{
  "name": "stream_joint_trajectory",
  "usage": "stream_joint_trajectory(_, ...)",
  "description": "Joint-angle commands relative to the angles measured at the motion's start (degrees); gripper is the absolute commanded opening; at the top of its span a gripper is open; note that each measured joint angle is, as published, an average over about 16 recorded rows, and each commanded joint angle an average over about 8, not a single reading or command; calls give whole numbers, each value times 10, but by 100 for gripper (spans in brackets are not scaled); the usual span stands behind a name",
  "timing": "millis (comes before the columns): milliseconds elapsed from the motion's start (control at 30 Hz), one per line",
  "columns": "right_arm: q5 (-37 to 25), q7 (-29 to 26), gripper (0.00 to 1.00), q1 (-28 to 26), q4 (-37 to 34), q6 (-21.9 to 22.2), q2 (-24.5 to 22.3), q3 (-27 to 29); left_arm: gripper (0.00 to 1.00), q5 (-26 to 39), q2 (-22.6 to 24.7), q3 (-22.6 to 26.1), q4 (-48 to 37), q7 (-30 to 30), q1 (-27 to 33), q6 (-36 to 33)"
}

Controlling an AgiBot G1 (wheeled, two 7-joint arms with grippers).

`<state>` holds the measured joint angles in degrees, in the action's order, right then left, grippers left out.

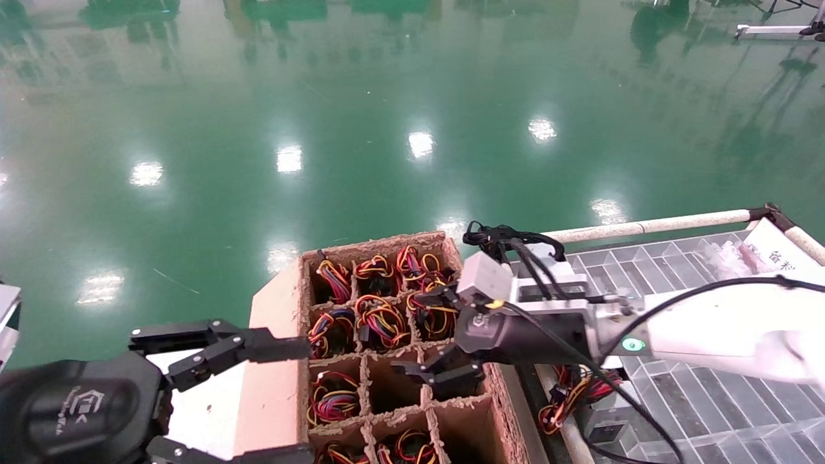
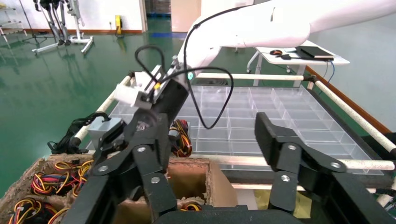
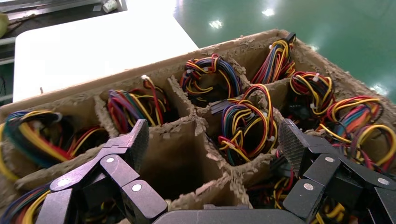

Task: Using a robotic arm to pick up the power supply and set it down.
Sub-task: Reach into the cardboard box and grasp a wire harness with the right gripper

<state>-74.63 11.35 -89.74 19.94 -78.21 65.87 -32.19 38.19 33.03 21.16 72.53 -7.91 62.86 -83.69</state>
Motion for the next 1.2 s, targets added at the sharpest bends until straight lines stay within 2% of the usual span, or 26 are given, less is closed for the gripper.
stream_joint_trajectory(33, -2, 16, 11, -9, -32, 2, 17, -1, 100, 0, 0, 0, 0, 0, 0, 0)
stream_joint_trajectory(67, -3, 23, 3, -12, -45, 6, 23, -2, 100, 0, 0, 0, 0, 0, 0, 0)
stream_joint_trajectory(100, -4, 29, 0, -16, -56, 12, 29, -2, 100, 0, 0, 0, 0, 0, 0, 0)
stream_joint_trajectory(500, -24, 76, 0, -39, -139, 111, 89, -11, 100, 0, 0, 0, 0, 0, 0, 0)
stream_joint_trajectory(633, -25, 85, 0, -42, -149, 114, 97, -12, 100, 0, 0, 0, 0, 0, 0, 0)
stream_joint_trajectory(933, -23, 102, 0, -49, -159, 87, 97, -12, 100, 0, 0, 0, 0, 0, 0, 0)
stream_joint_trajectory(1200, -25, 108, 0, -45, -173, 95, 100, -13, 100, 0, 0, 0, 0, 0, 0, 0)
